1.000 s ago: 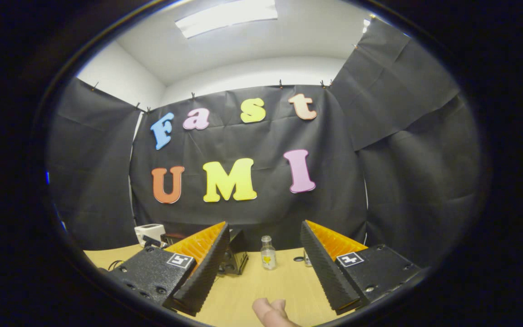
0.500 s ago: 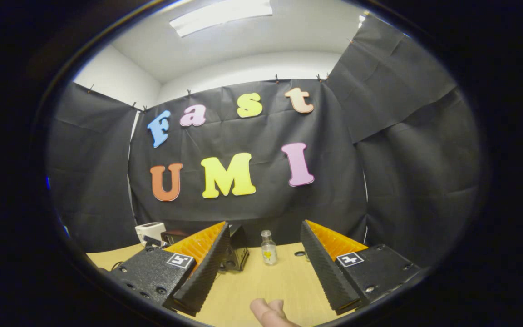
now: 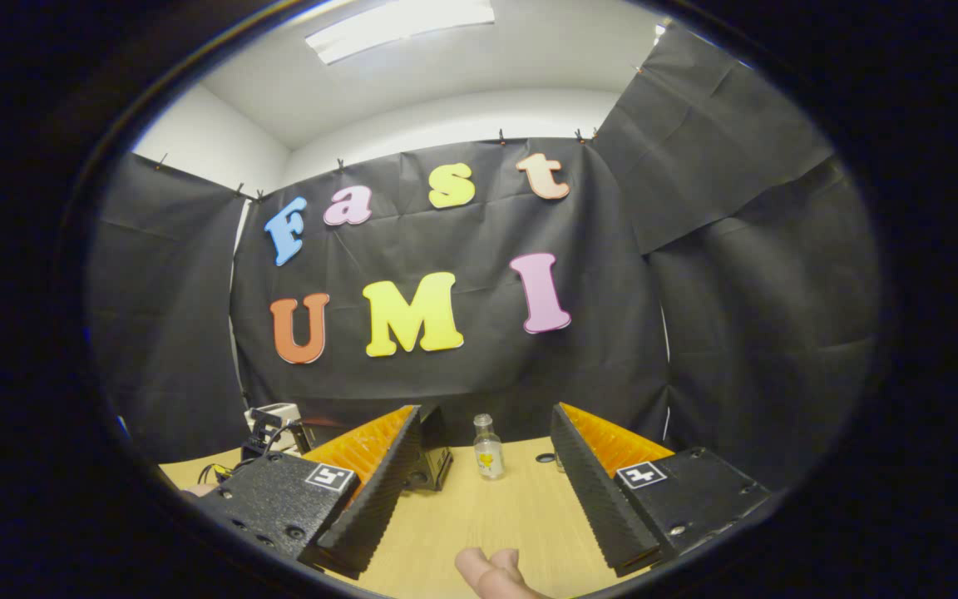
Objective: Open the electric oven with the left hand, put the food in, and close the electric oven.
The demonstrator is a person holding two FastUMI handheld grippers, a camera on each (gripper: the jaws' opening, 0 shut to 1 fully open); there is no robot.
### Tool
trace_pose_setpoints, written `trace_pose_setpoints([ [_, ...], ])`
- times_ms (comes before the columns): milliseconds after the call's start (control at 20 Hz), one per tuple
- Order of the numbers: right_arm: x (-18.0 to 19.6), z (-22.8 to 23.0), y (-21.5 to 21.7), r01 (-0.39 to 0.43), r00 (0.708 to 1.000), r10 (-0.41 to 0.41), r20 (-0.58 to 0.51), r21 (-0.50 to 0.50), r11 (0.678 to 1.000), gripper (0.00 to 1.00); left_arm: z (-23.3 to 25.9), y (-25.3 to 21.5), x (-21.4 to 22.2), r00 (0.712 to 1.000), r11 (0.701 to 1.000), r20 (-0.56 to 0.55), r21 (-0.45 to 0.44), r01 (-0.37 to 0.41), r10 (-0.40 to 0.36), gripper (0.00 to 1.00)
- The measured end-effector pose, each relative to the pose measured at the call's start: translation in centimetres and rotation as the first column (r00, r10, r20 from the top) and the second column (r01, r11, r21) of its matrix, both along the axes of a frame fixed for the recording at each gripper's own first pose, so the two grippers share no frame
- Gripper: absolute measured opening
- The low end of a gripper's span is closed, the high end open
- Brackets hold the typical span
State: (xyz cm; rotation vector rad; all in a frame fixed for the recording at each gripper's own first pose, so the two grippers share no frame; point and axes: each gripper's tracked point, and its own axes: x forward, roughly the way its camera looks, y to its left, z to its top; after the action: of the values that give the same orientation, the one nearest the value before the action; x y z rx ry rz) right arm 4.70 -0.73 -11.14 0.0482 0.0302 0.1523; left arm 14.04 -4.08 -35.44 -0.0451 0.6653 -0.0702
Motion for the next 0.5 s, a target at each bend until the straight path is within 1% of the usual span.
trace_pose_setpoints([
  [250, 0.1, -0.8, 0.1, -0.018, 1.0, 0.018, -0.019, 0.007, 1.0, 0.95, 0.9, 0.1, 0.2, 1.0, 1.0, -0.023, 0.002, 0.005, -0.005, 0.96],
  [500, 0.5, -1.4, -0.3, -0.005, 0.999, 0.006, -0.04, 0.012, 1.0, 0.94, 2.5, 0.3, 1.2, 1.0, 1.0, 0.011, 0.015, 0.01, -0.011, 0.96],
])
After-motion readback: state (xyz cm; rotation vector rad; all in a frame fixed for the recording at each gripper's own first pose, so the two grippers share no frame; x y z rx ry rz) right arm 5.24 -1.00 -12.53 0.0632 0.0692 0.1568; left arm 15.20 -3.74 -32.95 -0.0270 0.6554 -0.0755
